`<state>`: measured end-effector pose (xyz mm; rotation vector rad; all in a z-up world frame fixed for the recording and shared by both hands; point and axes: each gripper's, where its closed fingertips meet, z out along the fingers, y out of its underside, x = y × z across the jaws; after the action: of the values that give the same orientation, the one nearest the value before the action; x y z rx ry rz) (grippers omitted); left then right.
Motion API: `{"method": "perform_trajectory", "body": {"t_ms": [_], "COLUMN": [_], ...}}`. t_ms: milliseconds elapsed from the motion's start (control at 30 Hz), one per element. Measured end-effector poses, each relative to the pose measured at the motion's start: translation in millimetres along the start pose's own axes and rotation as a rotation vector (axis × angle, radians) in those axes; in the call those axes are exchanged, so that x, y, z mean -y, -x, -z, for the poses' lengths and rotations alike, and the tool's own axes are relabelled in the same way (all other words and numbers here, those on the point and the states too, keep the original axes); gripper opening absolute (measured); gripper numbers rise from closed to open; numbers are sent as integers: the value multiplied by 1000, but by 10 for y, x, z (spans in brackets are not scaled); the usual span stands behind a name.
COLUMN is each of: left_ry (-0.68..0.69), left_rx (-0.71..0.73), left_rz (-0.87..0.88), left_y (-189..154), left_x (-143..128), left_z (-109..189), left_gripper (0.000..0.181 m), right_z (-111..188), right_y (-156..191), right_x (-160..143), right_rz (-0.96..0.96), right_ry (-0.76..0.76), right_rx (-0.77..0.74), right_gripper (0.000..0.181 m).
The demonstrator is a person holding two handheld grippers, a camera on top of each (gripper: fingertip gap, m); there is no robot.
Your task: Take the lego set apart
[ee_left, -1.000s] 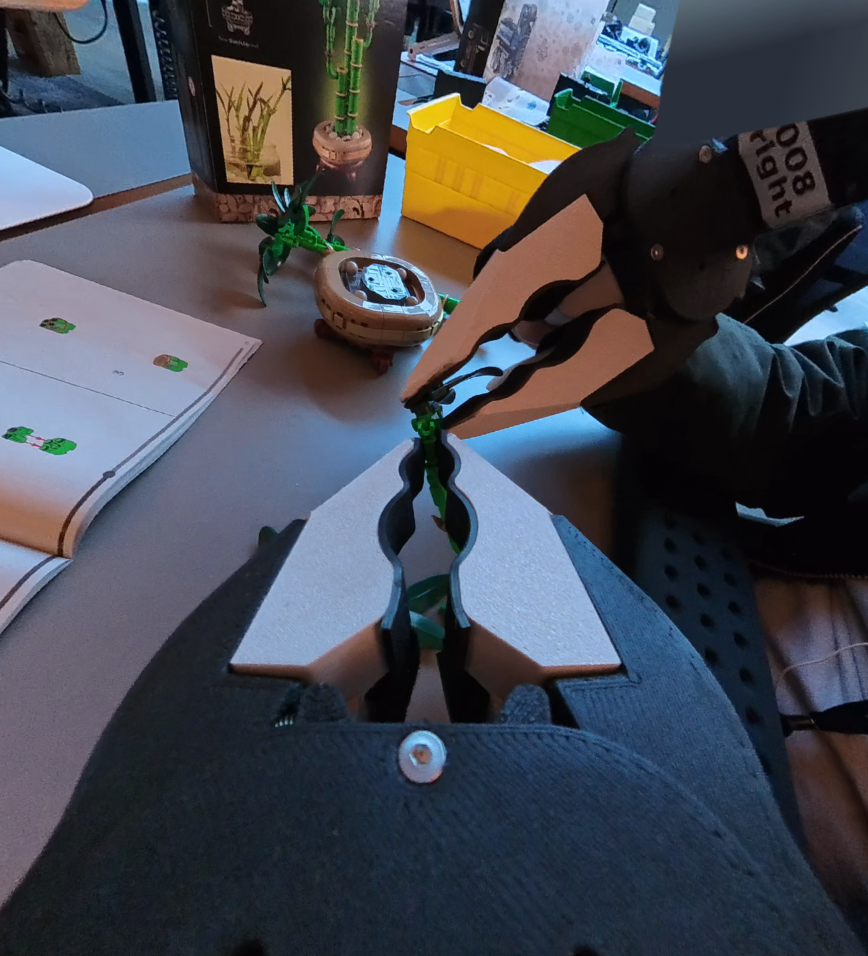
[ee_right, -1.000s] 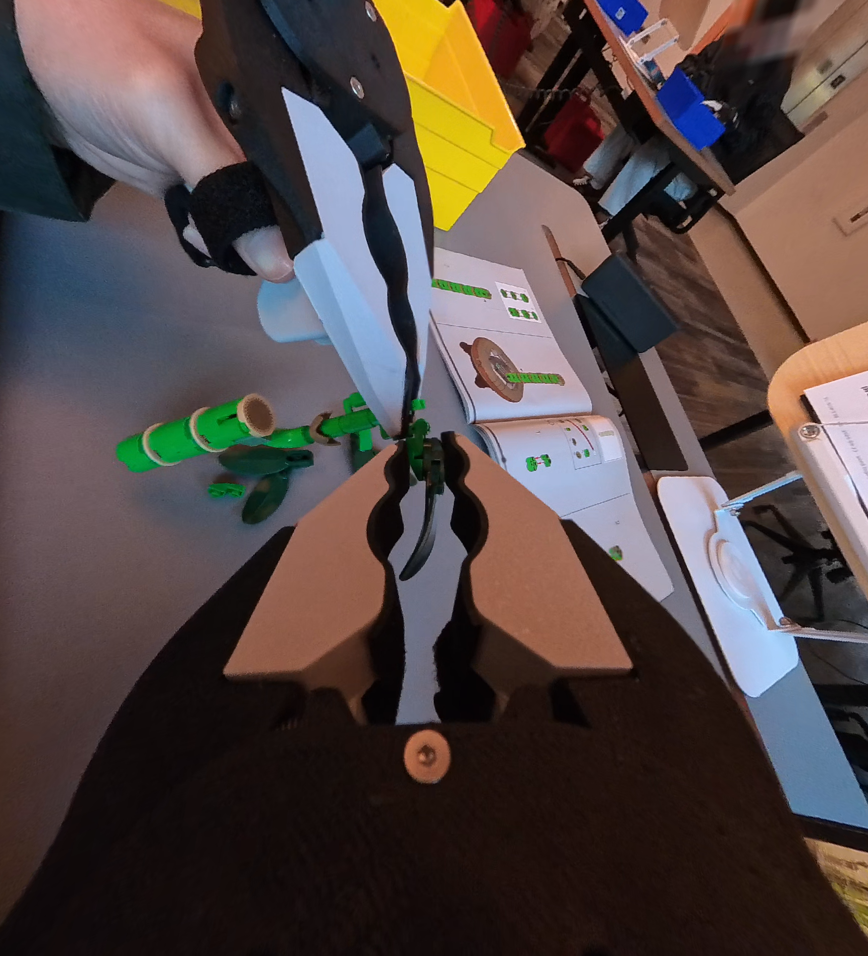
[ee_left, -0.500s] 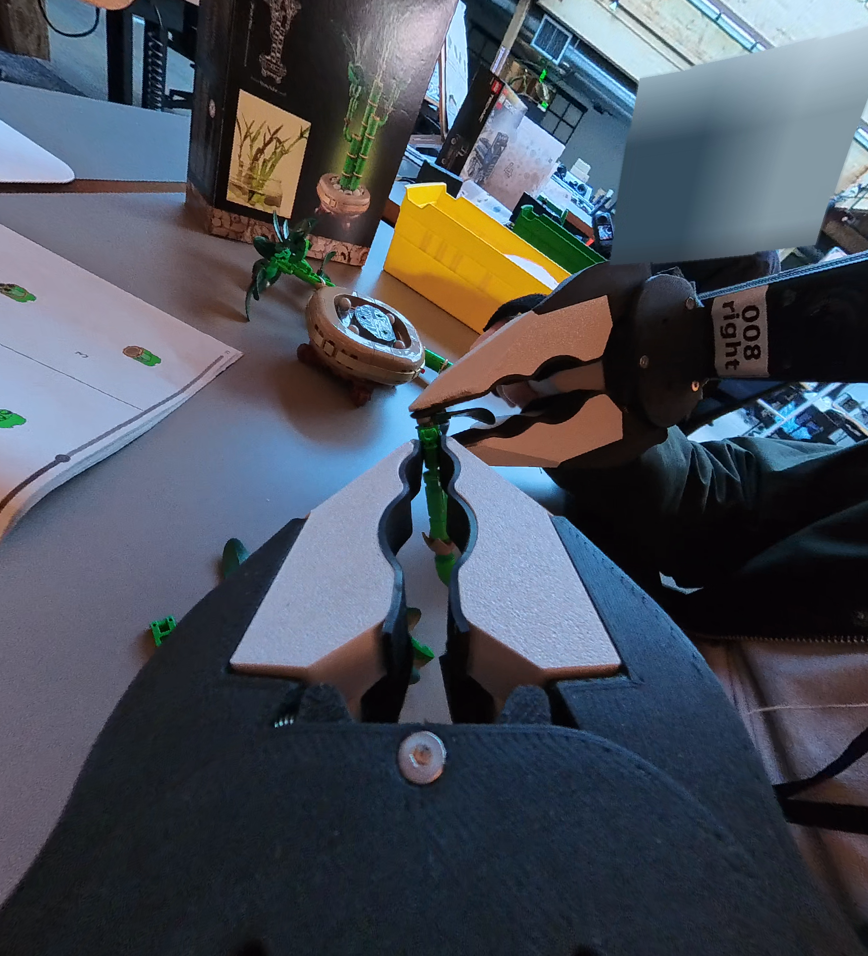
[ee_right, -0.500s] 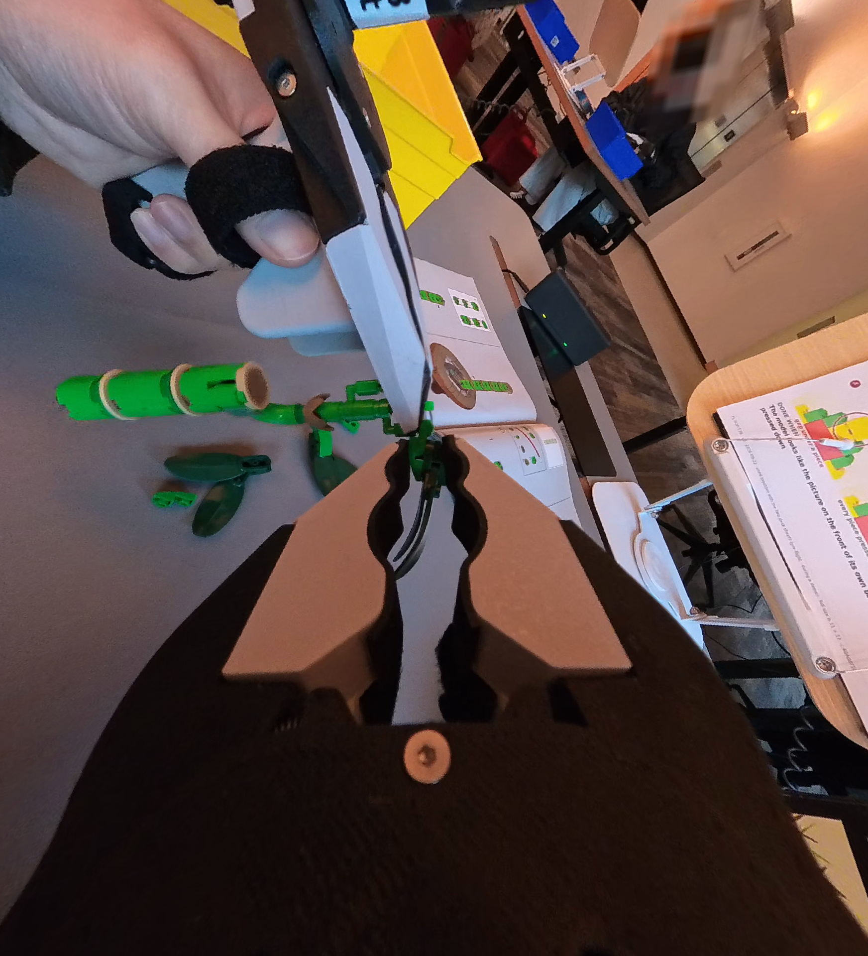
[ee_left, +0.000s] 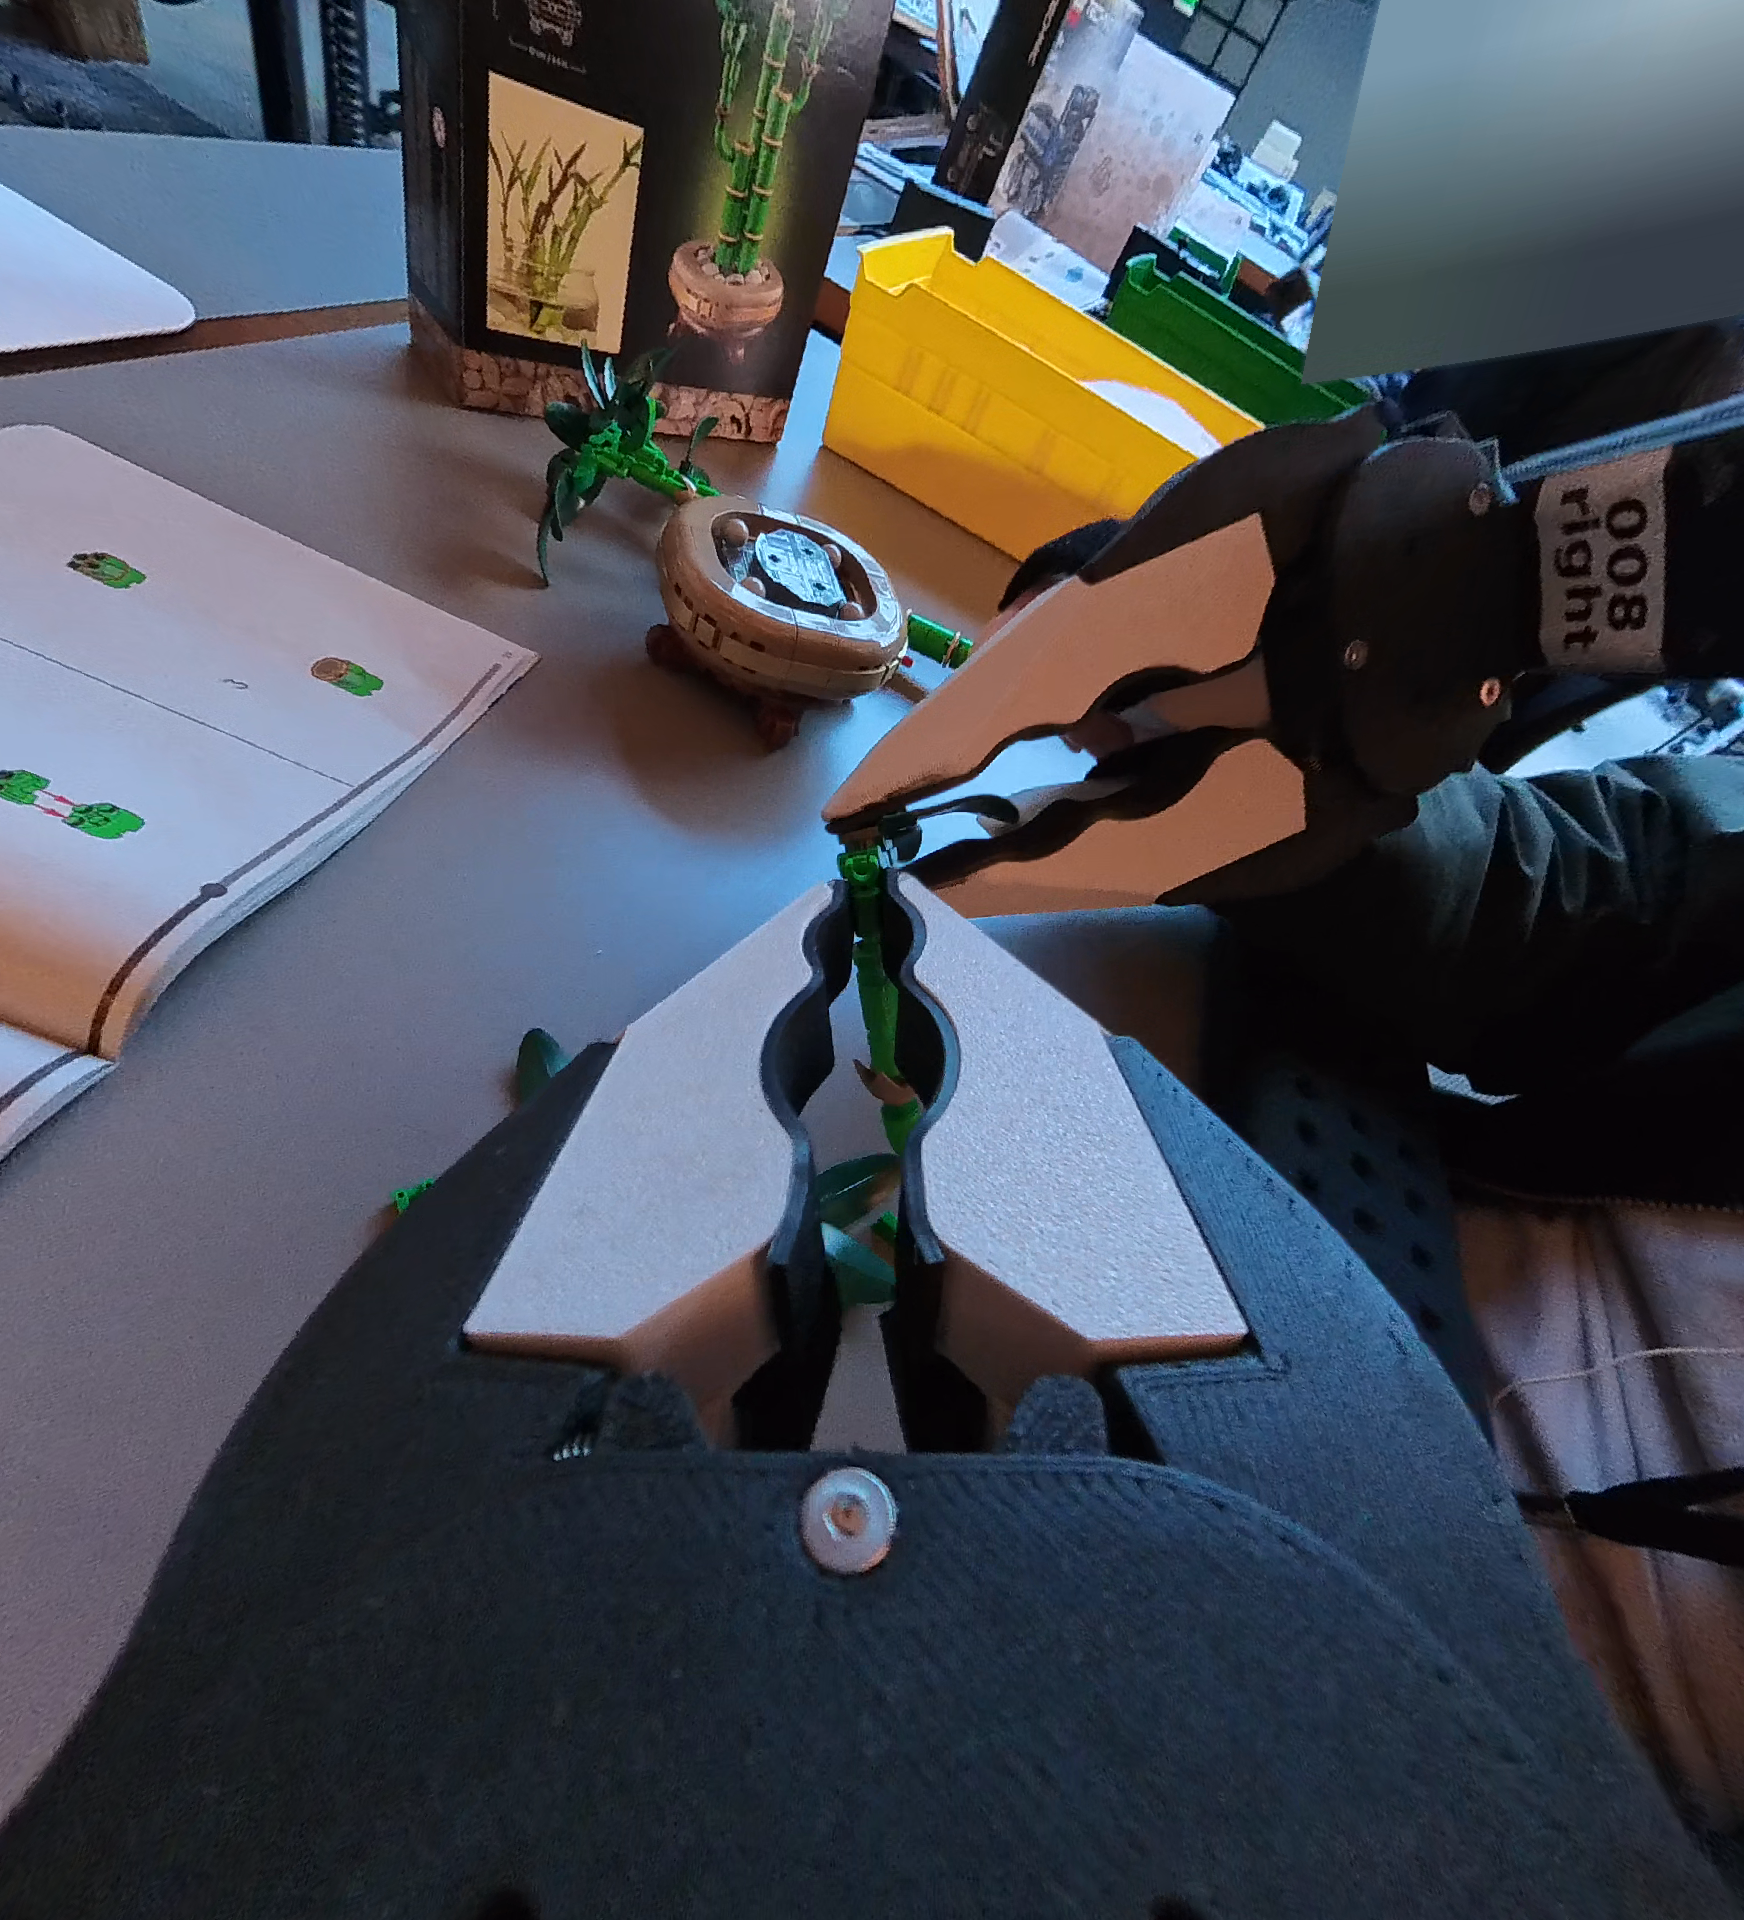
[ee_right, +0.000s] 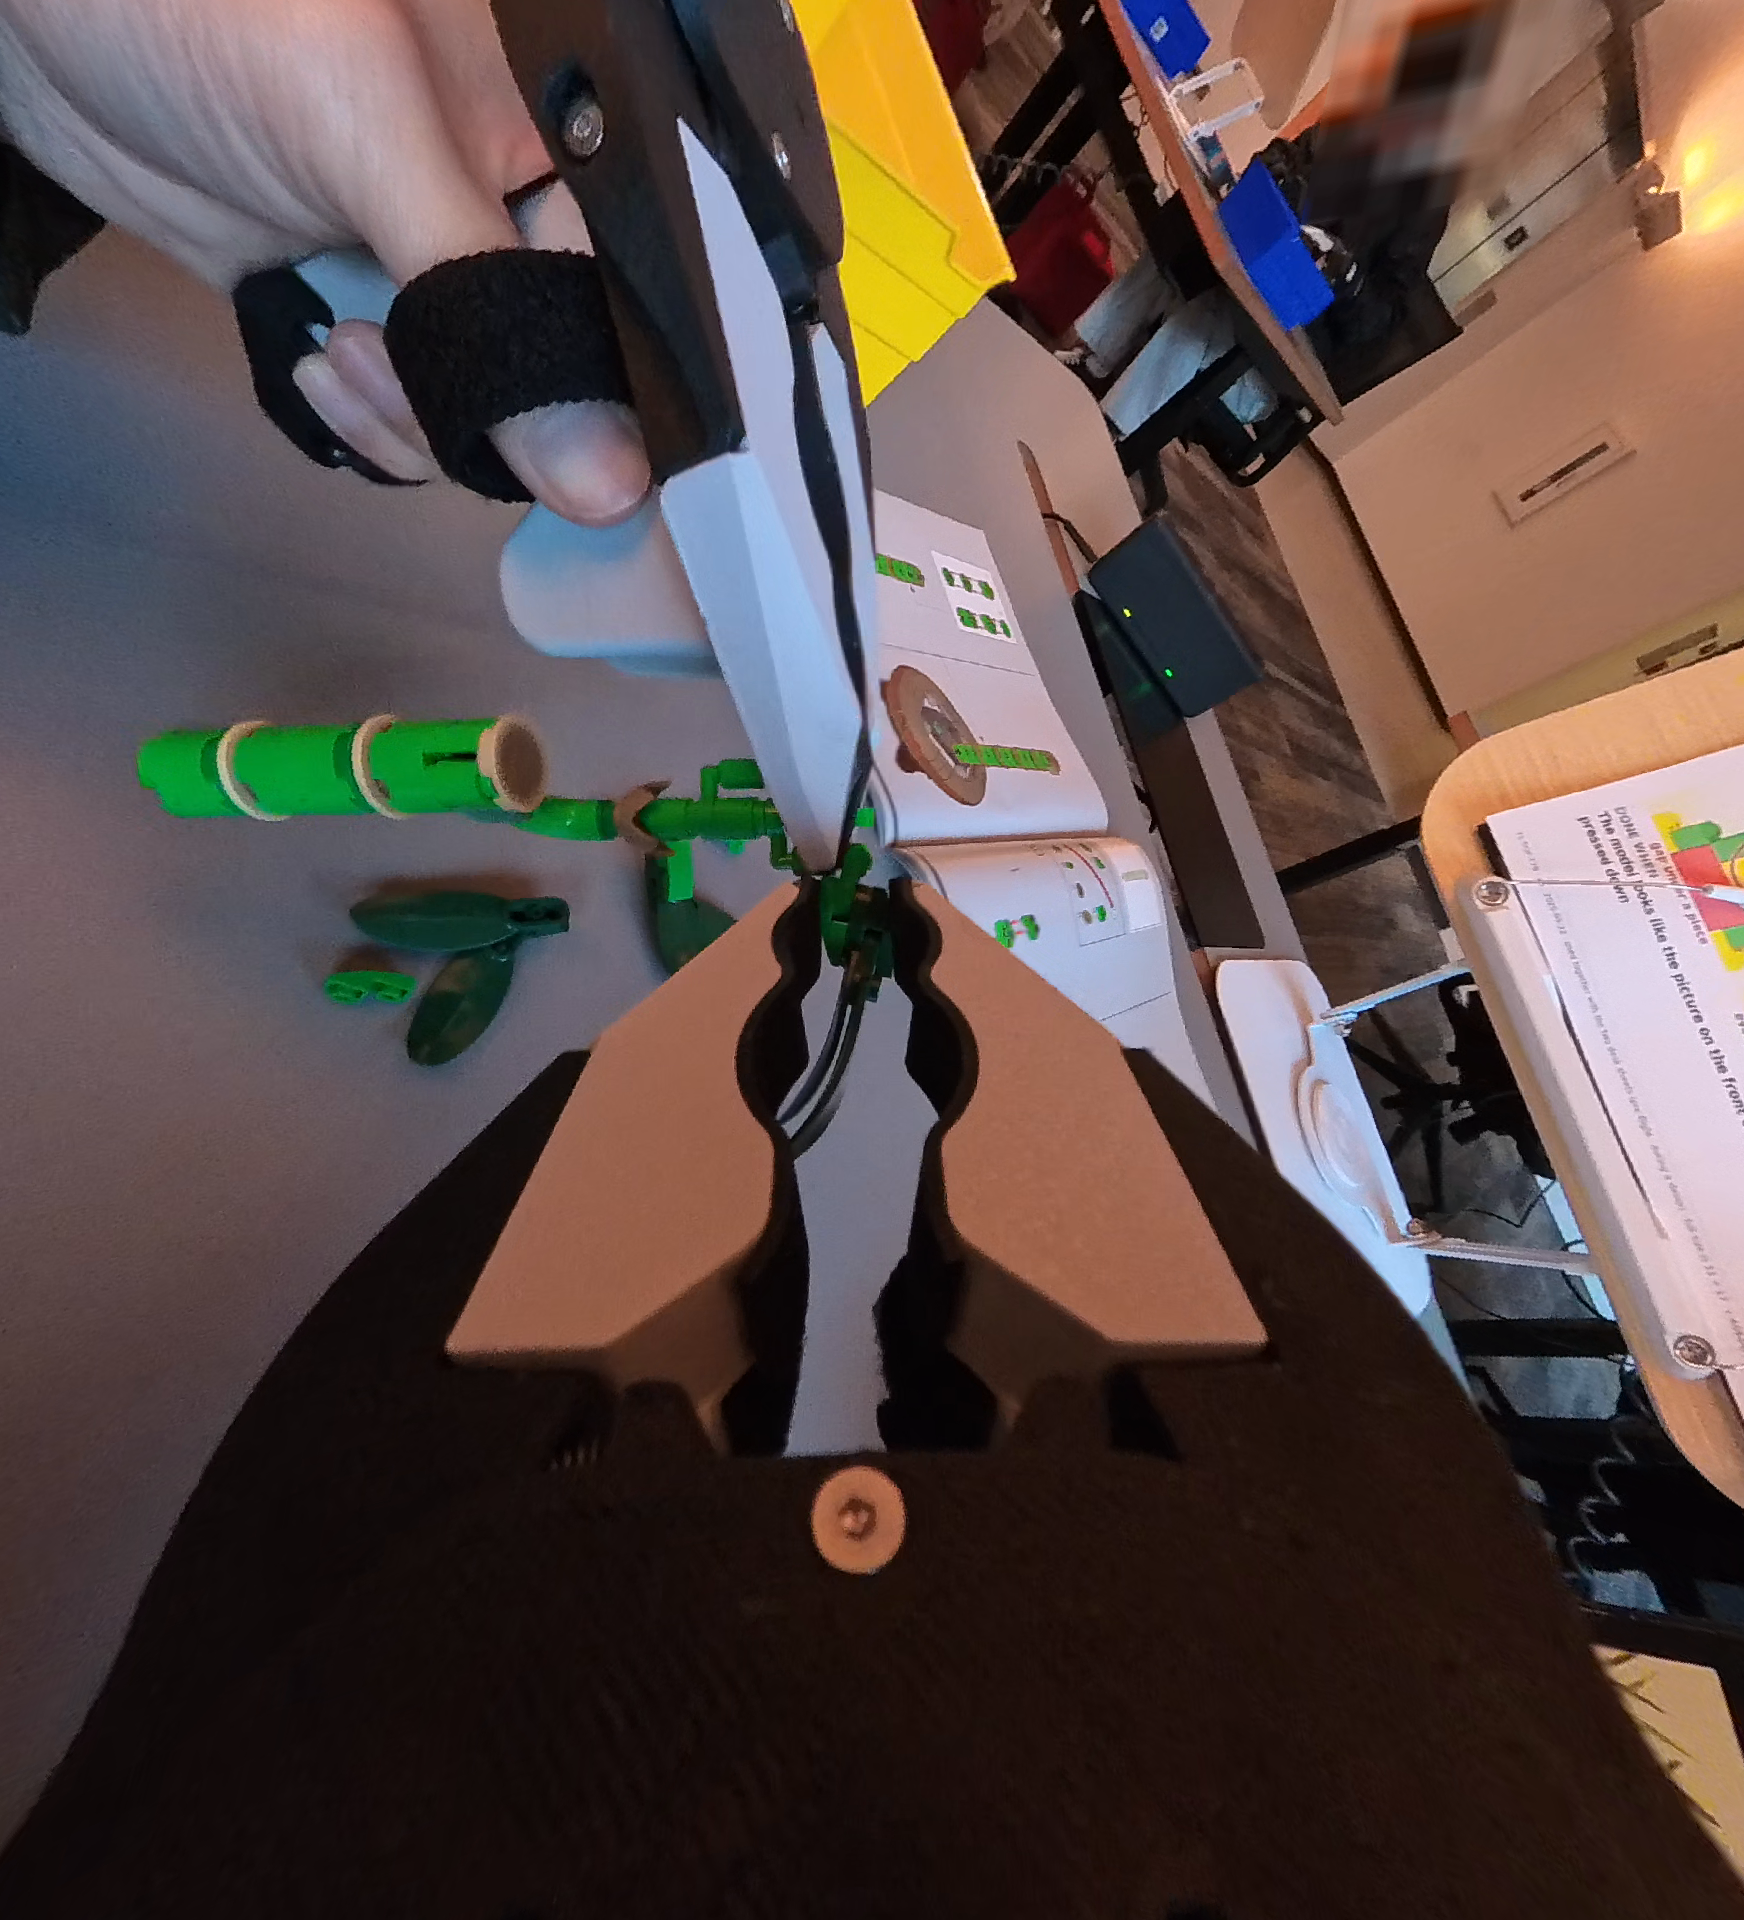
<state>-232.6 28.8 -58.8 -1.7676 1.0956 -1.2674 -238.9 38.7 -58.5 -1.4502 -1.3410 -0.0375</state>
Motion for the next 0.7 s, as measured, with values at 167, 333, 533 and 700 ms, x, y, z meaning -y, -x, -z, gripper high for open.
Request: {"method": "perform_trajectory", "body": {"t_ms": [167, 333, 533, 700], "left_ry": [38, 58, 62, 79], "left_rx": [16, 18, 16, 19], "left_rz": [-65, -109, -133, -173], "left_y": [-36, -70, -102, -134], "left_x": [-44, -71, -70, -83], "left_z": [-15, -37, -30, -28], "left_gripper": [4, 4, 4, 4], "right_z": [32, 68, 92, 114], "right_y": [39, 63, 65, 83], "right_x": [-9, -25, -6, 7], "right_rz": [-71, -110, -128, -163], "right_ry": [-21, -26, -41, -62], "right_rx": [78, 131, 149, 190], "right_gripper": [12, 12, 12, 11]}}
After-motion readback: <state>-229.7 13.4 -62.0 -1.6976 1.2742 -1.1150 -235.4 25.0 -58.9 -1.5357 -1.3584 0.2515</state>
